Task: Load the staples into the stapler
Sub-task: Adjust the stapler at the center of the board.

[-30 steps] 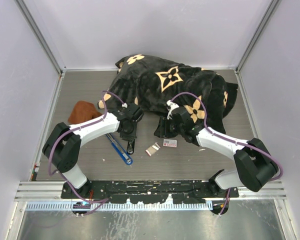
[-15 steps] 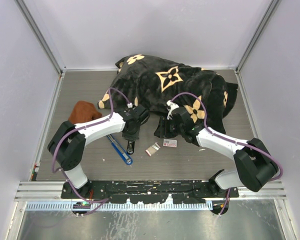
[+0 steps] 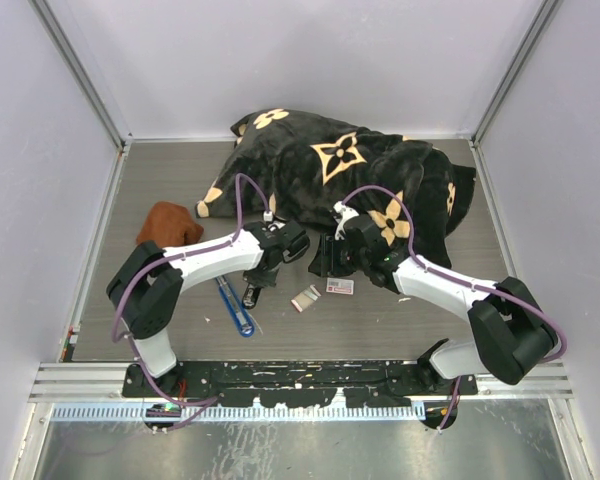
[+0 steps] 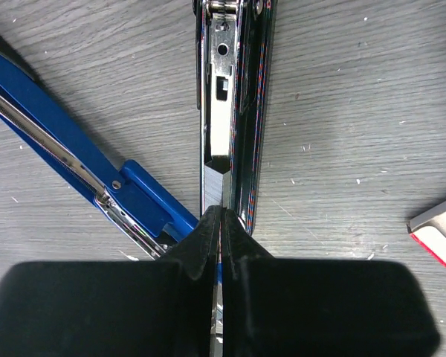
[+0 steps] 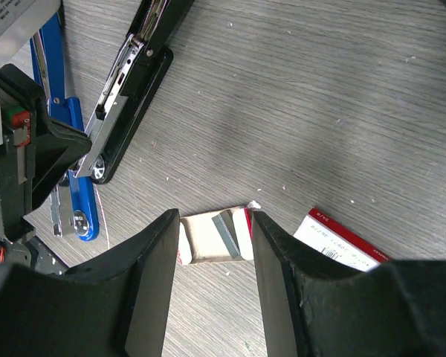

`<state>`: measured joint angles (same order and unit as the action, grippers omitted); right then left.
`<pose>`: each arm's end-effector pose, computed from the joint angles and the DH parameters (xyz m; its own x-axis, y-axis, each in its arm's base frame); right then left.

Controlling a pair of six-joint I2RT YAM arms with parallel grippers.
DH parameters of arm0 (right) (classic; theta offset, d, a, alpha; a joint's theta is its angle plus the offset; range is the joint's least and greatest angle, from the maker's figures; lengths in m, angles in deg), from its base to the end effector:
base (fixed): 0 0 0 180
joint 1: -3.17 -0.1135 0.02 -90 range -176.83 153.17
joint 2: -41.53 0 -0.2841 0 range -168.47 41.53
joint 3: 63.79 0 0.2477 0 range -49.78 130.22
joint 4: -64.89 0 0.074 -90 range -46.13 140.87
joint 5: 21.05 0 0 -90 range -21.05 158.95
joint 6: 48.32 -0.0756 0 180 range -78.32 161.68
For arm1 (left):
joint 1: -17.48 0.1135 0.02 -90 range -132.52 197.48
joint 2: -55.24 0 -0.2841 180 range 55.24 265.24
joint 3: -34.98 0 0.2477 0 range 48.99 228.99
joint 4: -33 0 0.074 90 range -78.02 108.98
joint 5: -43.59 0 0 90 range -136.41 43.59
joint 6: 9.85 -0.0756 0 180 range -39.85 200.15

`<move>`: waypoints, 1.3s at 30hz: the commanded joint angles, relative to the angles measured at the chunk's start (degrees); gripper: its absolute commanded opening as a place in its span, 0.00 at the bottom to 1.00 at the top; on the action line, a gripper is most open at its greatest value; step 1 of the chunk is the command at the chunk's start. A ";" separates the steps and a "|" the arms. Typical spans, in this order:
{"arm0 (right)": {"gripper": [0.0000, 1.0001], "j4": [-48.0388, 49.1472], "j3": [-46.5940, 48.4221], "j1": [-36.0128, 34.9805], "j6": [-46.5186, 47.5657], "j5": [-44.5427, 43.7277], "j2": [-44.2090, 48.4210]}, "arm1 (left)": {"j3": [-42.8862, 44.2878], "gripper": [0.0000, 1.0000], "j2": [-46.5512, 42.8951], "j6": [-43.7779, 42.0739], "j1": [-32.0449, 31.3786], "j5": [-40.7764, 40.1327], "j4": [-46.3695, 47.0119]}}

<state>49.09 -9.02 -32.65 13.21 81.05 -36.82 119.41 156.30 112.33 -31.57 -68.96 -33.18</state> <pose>0.2372 0.1908 0.1988 -0.7877 0.0063 -0.6161 -0.3733 0.7906 0.4854 0.2381 -0.2301 0.1787 -0.9051 0.2926 -0.3086 0.2174 0.9421 0.2554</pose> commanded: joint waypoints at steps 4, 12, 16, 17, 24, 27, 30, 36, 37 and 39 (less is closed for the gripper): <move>0.49 2.48 0.11 0.22 -0.09 0.34 2.14 | -0.77 0.01 1.39 -0.02 -0.34 -3.29 -2.40; 0.50 2.46 0.50 0.22 -0.09 0.18 1.88 | -1.97 0.05 -1.09 -1.06 -0.43 -3.69 -0.61; 0.50 2.48 1.57 0.22 0.50 0.79 1.77 | -1.91 0.21 -4.22 -1.87 -0.44 -1.50 2.09; 0.50 2.40 2.03 0.22 0.73 1.08 1.56 | -1.60 0.25 -4.98 -1.94 -0.43 -1.50 2.39; 0.50 3.08 5.92 0.22 3.03 4.09 -1.95 | -1.30 0.46 -9.60 -3.20 0.12 -0.38 4.47; 0.48 3.72 9.35 0.13 4.48 8.39 -5.36 | -5.62 0.51 -12.38 -2.55 2.23 3.82 8.72; 0.46 4.29 12.76 0.01 4.87 11.19 -9.19 | -11.39 0.55 -16.45 -2.38 5.20 10.44 15.53; 0.45 2.42 21.70 -0.75 6.99 17.58 -17.81 | -20.66 0.58 -22.57 -3.25 9.67 21.36 26.97; 0.45 2.38 22.92 -1.01 7.03 18.40 -19.15 | -21.60 0.58 -22.76 -3.73 10.42 22.49 28.26; 0.45 1.77 25.31 -1.62 7.36 19.68 -21.85 | -22.49 0.58 -22.10 -4.98 11.46 23.28 28.98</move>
<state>50.21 10.65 -33.04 18.63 95.25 -55.44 98.20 135.47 109.21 -21.85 -52.20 -13.07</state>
